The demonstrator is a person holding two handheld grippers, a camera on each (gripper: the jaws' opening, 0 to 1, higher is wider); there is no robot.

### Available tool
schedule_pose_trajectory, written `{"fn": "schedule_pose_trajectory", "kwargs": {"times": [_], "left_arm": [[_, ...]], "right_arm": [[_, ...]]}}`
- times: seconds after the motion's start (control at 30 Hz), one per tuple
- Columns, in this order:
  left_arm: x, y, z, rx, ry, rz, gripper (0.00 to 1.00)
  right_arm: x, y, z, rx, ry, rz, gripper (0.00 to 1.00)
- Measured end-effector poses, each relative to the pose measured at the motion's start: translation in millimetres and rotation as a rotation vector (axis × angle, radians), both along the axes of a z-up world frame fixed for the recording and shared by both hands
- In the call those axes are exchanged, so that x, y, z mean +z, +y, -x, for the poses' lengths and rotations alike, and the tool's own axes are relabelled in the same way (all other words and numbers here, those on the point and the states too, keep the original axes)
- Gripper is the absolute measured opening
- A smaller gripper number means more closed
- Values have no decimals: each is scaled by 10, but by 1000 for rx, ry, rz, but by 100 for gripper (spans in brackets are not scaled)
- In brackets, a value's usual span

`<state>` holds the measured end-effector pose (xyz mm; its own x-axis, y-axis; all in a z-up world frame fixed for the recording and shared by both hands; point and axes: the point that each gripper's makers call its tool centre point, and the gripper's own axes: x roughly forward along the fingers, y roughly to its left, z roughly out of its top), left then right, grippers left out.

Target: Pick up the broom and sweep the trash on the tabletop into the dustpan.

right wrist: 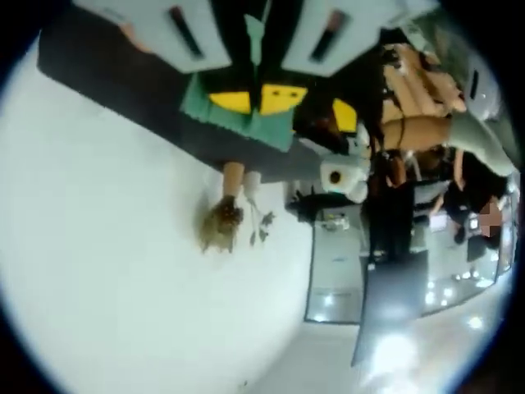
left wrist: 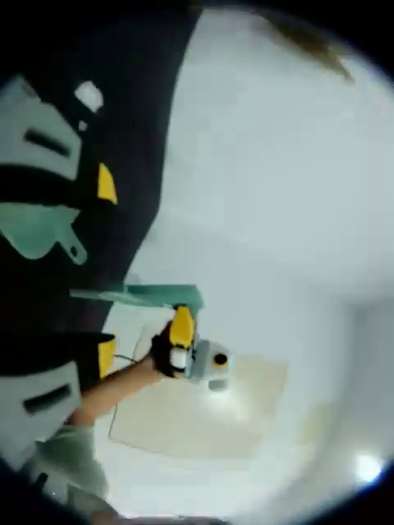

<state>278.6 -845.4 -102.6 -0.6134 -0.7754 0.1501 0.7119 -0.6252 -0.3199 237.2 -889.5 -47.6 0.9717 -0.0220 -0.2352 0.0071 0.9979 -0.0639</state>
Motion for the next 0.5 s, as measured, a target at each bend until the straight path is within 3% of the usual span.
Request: {"fn": "schedule_pose_trajectory", "kwargs": {"times": [0.2,0.3,0.4,0.5], "left_arm": [[62,22,180,-20,-69,23,48],[77,40,227,-40,-68,30,34],[76,23,265,-60,-70,12,31],[41,36,313,-95,-108,-7,31]], "right_arm": [[-9,145,-27,22,-38,-31,1],[-15,189,-54,40,-49,-44,1],[-68,240,-88,60,-30,-39,1],[-115,287,-101,77,-2,-15,1]]}}
